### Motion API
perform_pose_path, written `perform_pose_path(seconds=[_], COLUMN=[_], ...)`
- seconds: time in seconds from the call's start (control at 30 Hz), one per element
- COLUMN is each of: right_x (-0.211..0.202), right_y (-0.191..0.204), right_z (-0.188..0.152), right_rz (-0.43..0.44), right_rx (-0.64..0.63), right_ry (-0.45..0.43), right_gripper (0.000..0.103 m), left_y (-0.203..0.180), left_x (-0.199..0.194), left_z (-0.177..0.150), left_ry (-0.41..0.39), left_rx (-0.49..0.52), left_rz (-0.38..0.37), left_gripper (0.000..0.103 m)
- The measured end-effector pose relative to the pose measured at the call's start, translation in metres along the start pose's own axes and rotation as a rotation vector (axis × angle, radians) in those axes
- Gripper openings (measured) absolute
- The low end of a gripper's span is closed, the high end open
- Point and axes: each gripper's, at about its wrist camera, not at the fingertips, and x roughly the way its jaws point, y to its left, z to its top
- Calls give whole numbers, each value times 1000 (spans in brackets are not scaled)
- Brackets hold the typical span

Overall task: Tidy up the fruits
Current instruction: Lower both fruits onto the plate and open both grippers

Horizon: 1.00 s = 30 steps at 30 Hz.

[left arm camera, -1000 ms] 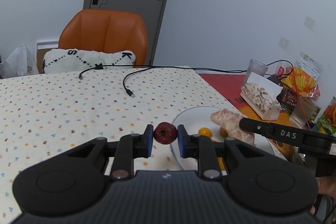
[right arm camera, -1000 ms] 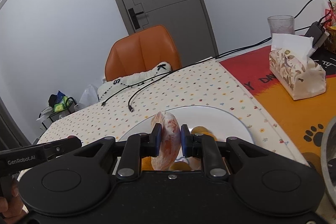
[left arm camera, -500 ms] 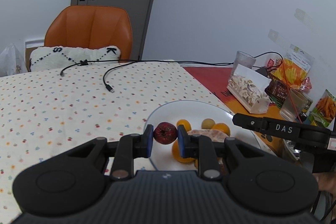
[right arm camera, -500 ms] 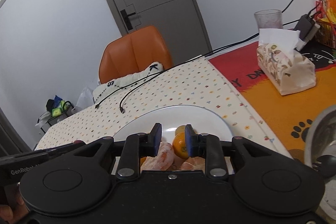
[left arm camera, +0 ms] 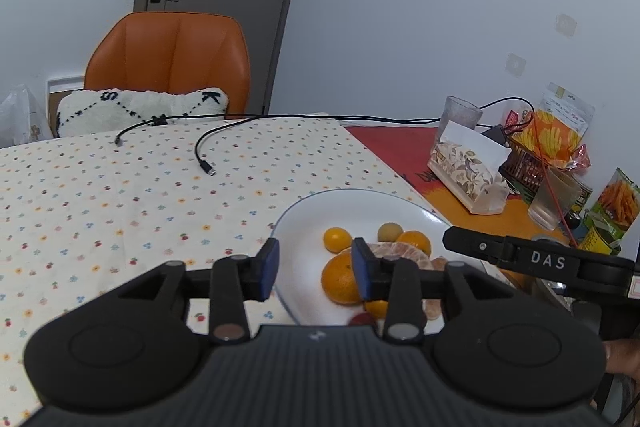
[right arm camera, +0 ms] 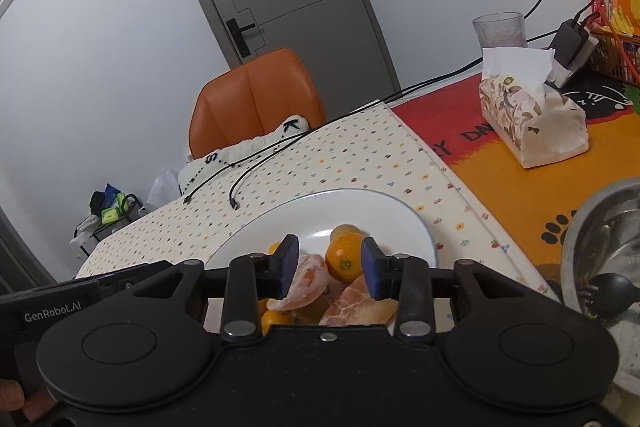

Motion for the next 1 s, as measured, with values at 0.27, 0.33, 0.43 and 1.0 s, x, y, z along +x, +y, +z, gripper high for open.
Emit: perform_pose_path(seconds=[0.27, 0.33, 0.43, 1.0], right_x=[-10, -13, -15, -31], right_y=[11, 13, 16, 41], right_z=[-6, -9, -12, -27], right_rz=[2, 0, 1, 56], right_rx=[-20, -26, -26, -57], right_ry=[15, 16, 26, 57], right_gripper=[49, 50, 52, 84], left_y=[11, 13, 16, 35], left_x=[-15, -16, -21, -57], left_z=[-5, -8, -10, -23], left_ry=[5, 14, 20, 18], left_rx=[-19, -24, -34, -79], left_rz=[11, 13, 16, 121], left_gripper=[60, 62, 66, 86])
